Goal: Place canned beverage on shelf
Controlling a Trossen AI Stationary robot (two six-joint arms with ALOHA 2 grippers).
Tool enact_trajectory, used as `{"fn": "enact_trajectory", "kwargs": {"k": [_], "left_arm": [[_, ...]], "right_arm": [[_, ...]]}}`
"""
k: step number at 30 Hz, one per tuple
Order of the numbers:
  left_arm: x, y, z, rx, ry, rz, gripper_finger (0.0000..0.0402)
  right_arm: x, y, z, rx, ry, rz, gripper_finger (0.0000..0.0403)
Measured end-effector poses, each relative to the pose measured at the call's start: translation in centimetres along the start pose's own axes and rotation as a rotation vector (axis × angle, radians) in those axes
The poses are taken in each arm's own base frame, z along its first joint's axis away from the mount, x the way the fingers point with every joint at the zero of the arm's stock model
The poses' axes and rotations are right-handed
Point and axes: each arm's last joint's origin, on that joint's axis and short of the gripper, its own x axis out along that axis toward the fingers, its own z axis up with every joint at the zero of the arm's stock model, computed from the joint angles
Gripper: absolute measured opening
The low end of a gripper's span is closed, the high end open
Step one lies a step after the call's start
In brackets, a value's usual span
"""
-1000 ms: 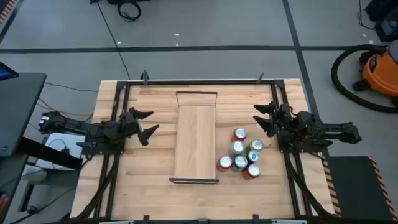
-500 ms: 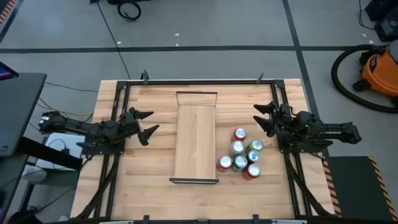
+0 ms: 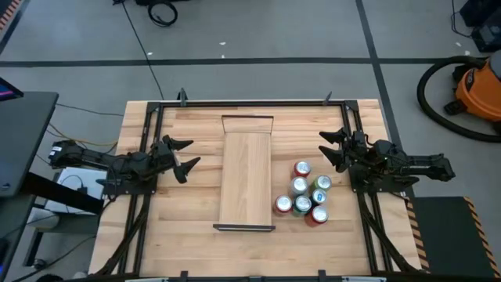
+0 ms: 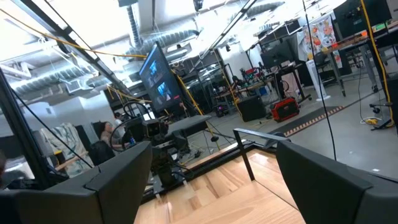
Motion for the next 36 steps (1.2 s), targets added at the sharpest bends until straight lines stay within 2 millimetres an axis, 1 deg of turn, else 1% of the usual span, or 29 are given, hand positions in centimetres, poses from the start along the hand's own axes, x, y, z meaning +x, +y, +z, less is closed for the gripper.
{"fn": "enact_trajectory", "kwargs": {"k": [31,36], "left_arm": [[0.0,0.0,0.0,0.0,0.0,0.0,0.0387],[0.0,-0.01,0.09,-0.109,-0.007,-0.002,0.0387]], "right_arm": [[0.0,0.0,0.01,0.0,0.0,0.0,0.0354],[0.0,0.0,0.0,0.0,0.0,0.0,0.0354]]}}
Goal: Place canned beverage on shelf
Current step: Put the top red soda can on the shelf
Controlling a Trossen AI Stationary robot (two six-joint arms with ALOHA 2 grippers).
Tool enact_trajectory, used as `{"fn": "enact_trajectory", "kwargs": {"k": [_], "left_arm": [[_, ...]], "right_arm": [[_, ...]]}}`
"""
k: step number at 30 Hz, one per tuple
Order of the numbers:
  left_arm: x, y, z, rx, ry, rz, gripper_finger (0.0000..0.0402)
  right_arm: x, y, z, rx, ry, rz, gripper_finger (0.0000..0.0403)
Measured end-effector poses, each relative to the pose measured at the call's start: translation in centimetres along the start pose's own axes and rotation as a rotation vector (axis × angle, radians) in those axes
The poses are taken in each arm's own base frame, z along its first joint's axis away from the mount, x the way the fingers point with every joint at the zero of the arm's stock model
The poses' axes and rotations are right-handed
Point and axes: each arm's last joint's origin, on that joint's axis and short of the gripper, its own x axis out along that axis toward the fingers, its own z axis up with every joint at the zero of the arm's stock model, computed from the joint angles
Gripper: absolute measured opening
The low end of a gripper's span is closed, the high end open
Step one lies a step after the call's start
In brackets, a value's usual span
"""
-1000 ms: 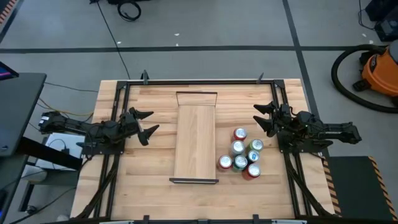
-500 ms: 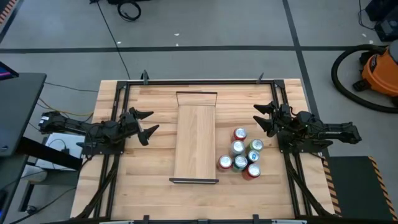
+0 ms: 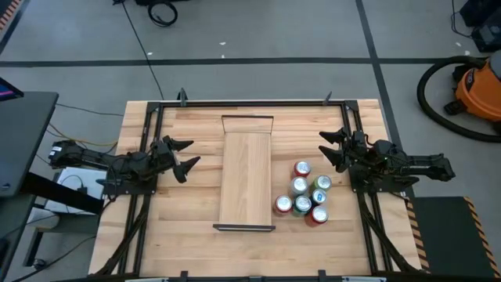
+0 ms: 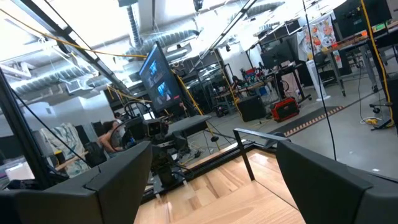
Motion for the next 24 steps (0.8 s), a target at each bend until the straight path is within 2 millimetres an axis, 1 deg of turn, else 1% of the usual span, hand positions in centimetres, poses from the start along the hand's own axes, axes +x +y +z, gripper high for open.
{"fn": "enact_trajectory", "kwargs": {"k": [4,9,13,16,20,24], "left_arm": [[0.0,0.2,0.2,-0.027,-0.025,0.052,0.0387],[0.0,0.2,0.2,-0.089,-0.027,0.052,0.0387],[0.0,0.1,0.2,-0.158,-0.025,0.039,0.0387],[0.0,0.1,0.2,-0.158,-0.028,0.039,0.0387],[0.0,0.2,0.4,-0.192,-0.052,0.049,0.0387],[0.0,0.1,0.9,-0.212,-0.096,0.054,0.0387]], "right_arm": [[0.0,0.0,0.0,0.0,0.0,0.0,0.0354],[0.0,0.0,0.0,0.0,0.0,0.0,0.0354],[0.0,0.1,0.5,0.002,-0.047,0.012,0.0354],[0.0,0.2,0.7,0.002,-0.065,0.023,0.0354],[-0.1,0.3,1.1,0.048,-0.106,0.04,0.0354],[-0.1,0.4,1.3,-0.041,-0.129,0.035,0.0354]]}}
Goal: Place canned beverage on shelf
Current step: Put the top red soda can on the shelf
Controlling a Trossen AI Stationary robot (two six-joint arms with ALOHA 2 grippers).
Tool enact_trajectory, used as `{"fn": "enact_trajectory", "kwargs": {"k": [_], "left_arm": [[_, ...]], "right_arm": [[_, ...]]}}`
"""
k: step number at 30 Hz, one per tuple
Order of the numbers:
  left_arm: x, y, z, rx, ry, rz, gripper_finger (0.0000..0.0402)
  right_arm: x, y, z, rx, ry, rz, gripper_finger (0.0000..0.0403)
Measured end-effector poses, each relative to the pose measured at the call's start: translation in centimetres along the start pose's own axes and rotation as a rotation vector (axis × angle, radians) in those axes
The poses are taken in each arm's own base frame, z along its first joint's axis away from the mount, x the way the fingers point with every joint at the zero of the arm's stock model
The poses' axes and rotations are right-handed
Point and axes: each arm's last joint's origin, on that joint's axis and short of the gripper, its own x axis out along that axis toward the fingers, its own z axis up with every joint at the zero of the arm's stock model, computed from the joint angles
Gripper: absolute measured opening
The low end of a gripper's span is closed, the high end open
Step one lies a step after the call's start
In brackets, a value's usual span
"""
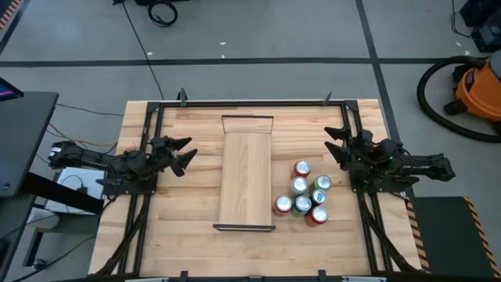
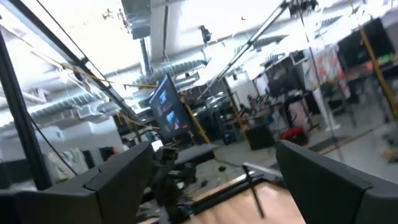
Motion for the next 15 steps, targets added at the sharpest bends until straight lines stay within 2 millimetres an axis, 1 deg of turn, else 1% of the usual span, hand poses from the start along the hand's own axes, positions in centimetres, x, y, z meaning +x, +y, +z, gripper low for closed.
{"fn": "enact_trajectory", "kwargs": {"k": [2,5,7,9,11,15], "left_arm": [[0.0,-0.1,0.2,0.023,-0.02,0.001,0.0387],[0.0,-0.2,0.5,0.073,-0.044,-0.021,0.0387],[0.0,-0.4,0.7,0.113,-0.035,-0.058,0.0387],[0.1,-0.9,1.2,0.14,-0.025,-0.122,0.0387],[0.3,-1.6,1.9,0.169,-0.013,-0.165,0.0387],[1.0,-2.6,2.5,0.234,0.046,-0.156,0.0387]], "right_arm": [[0.1,0.0,-0.1,-0.046,0.012,-0.009,0.0354],[0.2,-0.2,-0.4,-0.095,0.024,-0.069,0.0354],[0.4,-0.3,-0.5,-0.129,0.028,-0.108,0.0354],[0.5,-0.3,-0.5,-0.146,0.029,-0.127,0.0354],[0.6,-0.3,-0.7,-0.143,0.04,-0.118,0.0354],[0.7,-0.2,-0.9,-0.21,0.065,-0.066,0.0354]]}}
